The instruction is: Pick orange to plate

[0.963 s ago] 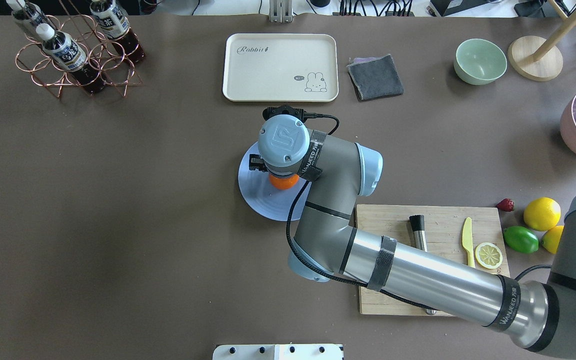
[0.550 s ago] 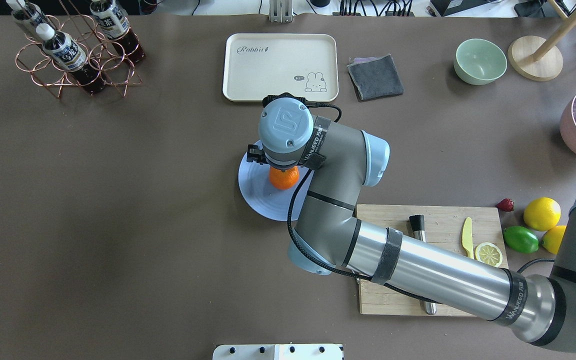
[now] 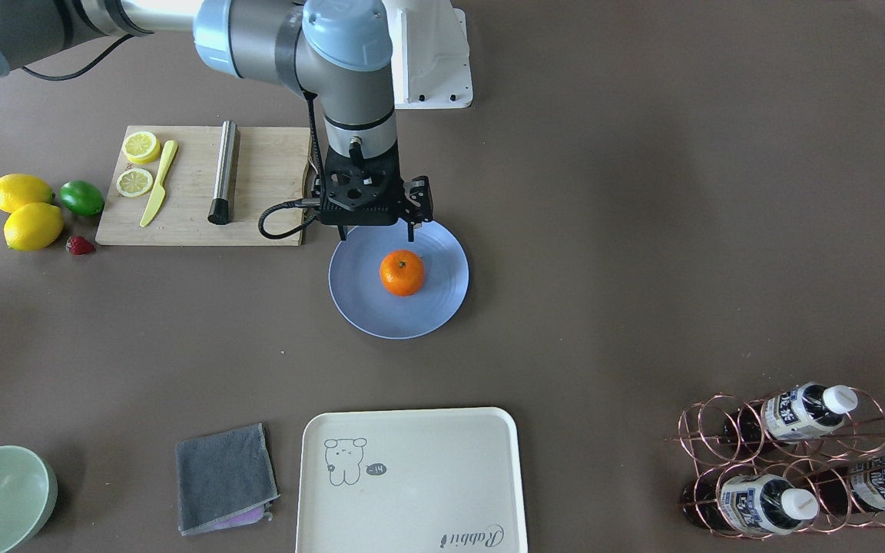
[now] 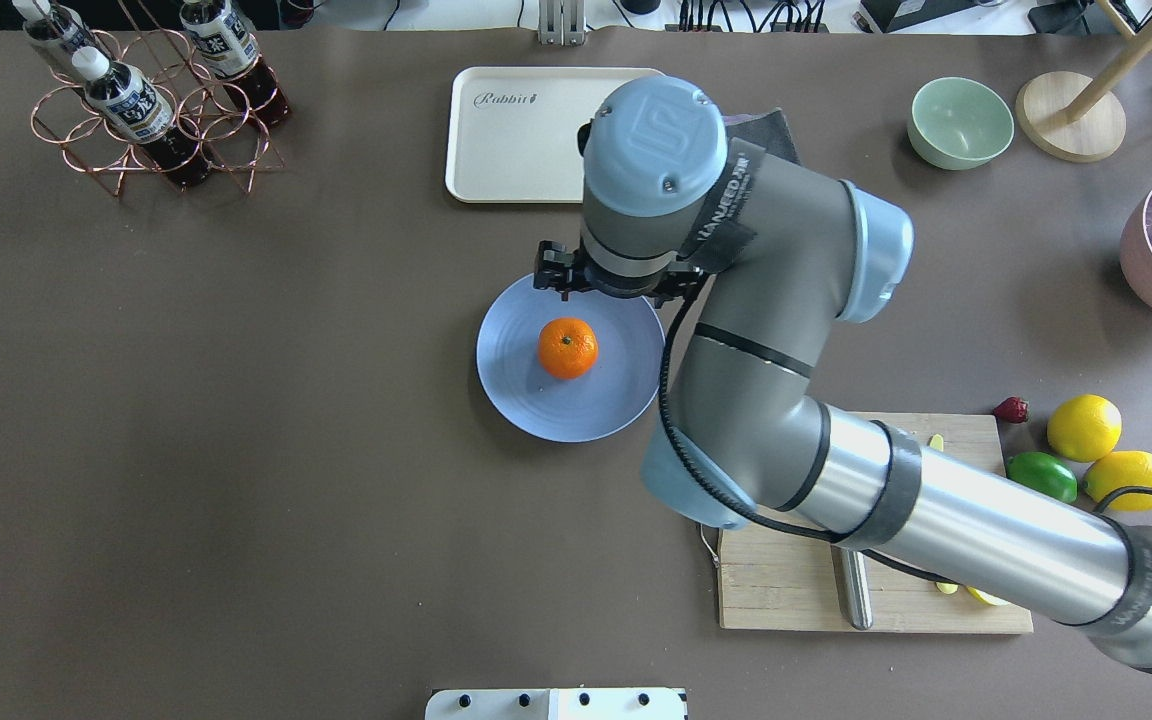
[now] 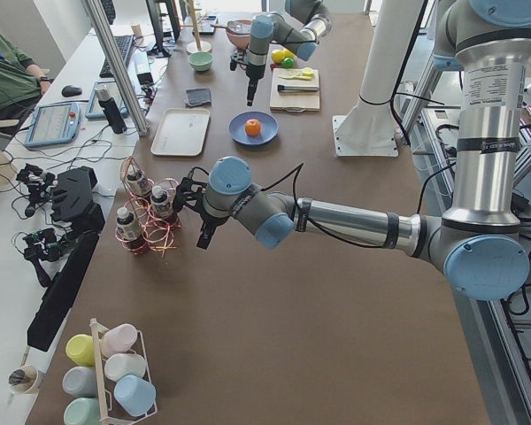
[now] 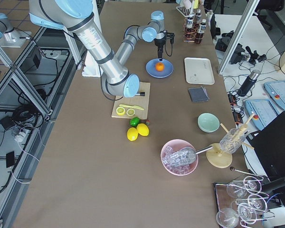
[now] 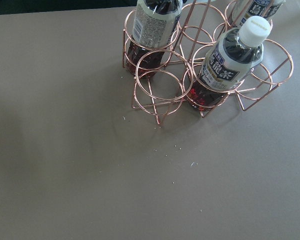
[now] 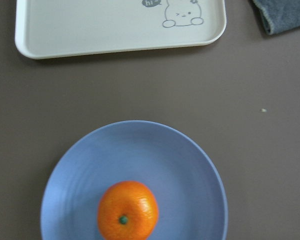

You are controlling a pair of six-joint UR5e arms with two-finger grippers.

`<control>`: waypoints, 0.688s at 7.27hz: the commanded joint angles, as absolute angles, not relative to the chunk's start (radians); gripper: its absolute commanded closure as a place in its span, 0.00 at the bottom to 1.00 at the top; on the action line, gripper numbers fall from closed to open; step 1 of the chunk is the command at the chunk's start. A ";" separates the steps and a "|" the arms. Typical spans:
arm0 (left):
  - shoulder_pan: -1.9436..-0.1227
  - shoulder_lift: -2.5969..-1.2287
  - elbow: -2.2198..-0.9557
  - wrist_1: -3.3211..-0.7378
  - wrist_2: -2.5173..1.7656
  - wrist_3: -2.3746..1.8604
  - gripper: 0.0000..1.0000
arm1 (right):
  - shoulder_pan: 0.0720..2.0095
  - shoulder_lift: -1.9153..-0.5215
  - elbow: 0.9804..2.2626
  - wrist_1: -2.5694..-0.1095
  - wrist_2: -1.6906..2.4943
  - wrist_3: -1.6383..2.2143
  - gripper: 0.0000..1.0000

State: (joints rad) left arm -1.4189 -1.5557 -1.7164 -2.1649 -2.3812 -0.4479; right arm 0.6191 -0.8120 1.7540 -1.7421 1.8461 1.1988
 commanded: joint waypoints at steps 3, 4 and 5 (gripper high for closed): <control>-1.442 -1.477 -1.713 -2.157 -2.372 -0.387 0.02 | 0.970 -1.173 1.902 -1.764 2.101 0.655 0.00; -1.478 -1.462 -1.712 -2.122 -2.379 -0.309 0.01 | 1.068 -1.245 1.898 -1.764 2.153 0.505 0.00; -1.530 -1.459 -1.715 -2.047 -2.379 -0.231 0.02 | 1.169 -1.317 1.891 -1.766 2.198 0.345 0.00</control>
State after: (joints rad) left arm -1.4774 -1.4701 -1.7130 -2.1147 -2.3764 -0.3216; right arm 1.0445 -1.2260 1.8970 -1.7650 2.1354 0.5399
